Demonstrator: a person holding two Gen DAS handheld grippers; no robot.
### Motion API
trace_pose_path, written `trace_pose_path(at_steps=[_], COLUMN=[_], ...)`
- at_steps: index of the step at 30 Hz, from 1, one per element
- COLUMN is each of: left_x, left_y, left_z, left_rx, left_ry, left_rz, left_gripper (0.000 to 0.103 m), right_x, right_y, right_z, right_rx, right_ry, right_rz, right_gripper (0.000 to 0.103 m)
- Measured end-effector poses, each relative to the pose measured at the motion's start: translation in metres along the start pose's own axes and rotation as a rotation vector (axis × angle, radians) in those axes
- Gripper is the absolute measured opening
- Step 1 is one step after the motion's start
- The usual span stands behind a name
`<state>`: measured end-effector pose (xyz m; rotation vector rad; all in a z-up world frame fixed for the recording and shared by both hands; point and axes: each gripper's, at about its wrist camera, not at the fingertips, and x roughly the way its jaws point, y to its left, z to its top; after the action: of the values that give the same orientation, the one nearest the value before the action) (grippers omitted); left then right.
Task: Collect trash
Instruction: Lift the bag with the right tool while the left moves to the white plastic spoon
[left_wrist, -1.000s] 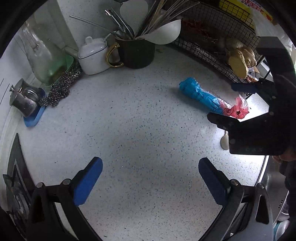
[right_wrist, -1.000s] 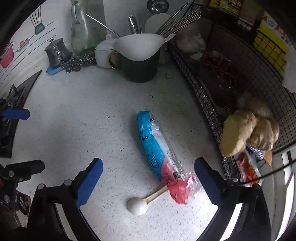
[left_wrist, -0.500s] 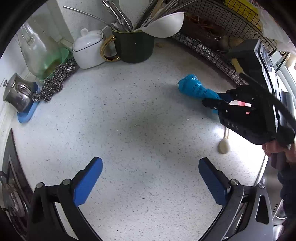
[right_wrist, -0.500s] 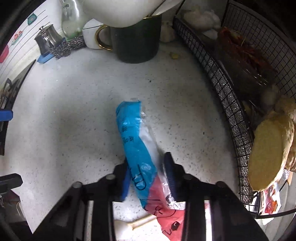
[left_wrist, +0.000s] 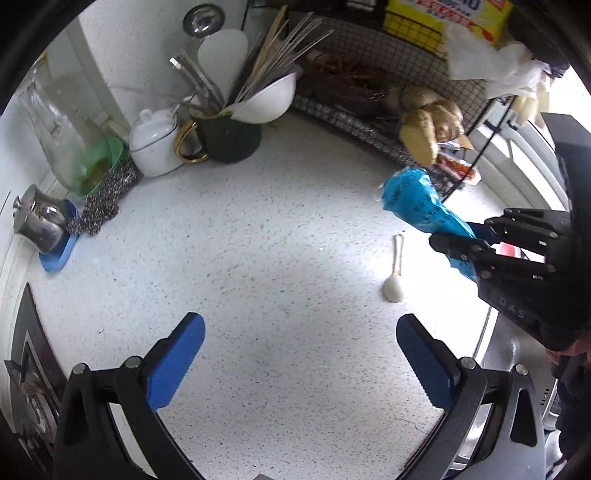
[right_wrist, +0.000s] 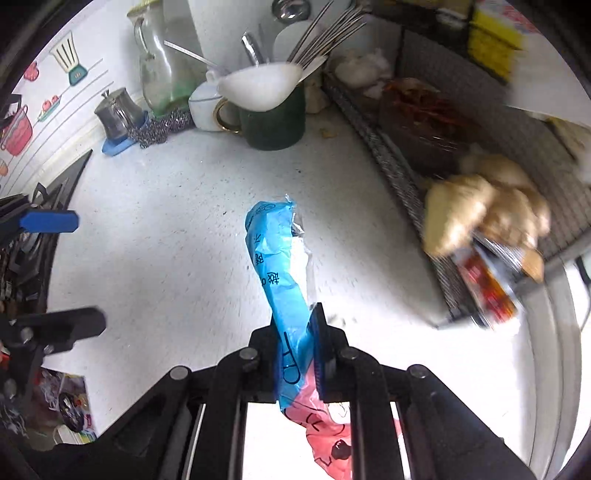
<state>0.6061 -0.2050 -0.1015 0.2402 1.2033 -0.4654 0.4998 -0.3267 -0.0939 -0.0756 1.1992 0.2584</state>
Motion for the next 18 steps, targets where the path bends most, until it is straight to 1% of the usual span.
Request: trace_pose_path(at_steps=[1,5,10,12,16,18], left_x=[-0.002,-0.002,0.015,0.028,0.055,0.069], left_y=[-0.004,-0.021,-0.046,-0.056,-0.074,-0.081], left_z=[0.001,0.003,0.008,0.012,0.02,0.025], left_rx=[0.009,0.047,0.114,0.143,0.188,0.195], left_ry=[-0.007,-0.009,0.031,0.045,0.086,0.112], left_rz=[-0.012,-0.055,-0.104,-0.106,-0.076,-0.099], left_gripper=[0.103,0.103,0.103,0.103,0.103,0.103], right_x=[-0.007,-0.022,-0.031,-0.028,-0.018,-0.013], right_y=[-0.009,-0.015,-0.035,-0.044,-0.055,-0.063], right_z=[-0.004,-0.021,-0.047,-0.059,-0.078,-0.086], right_rx=[0.012,0.067,0.167,0.205,0.264,0.29], right_ry=[-0.003,-0.008,0.018,0.025,0.05,0.056], right_rz=[-0.01,-0.053,-0.088,-0.097,-0.098,-0.102], right_gripper=[0.012,0.012,0.012,0.012,0.012,0.012])
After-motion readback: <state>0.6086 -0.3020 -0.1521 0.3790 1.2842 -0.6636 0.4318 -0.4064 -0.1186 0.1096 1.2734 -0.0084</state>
